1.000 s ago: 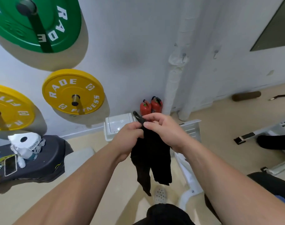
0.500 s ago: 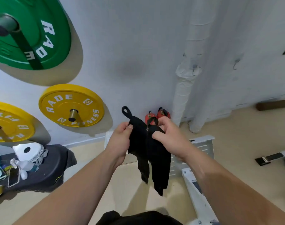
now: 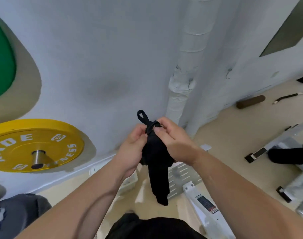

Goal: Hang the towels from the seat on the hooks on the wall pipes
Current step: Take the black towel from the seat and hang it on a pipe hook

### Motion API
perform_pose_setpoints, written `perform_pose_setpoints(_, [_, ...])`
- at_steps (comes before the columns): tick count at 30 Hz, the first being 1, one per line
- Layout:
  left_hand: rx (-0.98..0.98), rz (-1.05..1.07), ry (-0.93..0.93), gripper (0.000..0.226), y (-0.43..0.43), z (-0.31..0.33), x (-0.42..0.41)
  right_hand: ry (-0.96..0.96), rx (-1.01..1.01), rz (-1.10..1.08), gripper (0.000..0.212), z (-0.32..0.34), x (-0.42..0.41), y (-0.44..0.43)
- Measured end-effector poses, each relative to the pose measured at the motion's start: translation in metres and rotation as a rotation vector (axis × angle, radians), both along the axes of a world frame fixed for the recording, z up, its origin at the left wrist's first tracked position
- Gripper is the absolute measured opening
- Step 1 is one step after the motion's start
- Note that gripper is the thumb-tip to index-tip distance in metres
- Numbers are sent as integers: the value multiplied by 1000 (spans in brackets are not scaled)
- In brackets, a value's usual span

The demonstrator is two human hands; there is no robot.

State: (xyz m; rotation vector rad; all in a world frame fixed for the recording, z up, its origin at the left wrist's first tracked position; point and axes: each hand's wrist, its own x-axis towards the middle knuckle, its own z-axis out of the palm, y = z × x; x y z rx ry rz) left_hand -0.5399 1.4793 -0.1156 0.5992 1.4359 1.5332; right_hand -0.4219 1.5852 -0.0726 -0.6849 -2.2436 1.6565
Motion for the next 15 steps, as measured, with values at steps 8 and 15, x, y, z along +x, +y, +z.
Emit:
perform_pose_setpoints(8, [31,-273,-125,35,53,4,-45,-29,198,-314,16,-16,-36,34])
perform_pose_setpoints(15, [-77,-387,-120,46,105,-6,-37,-83,375,-504,15,-33,-39,92])
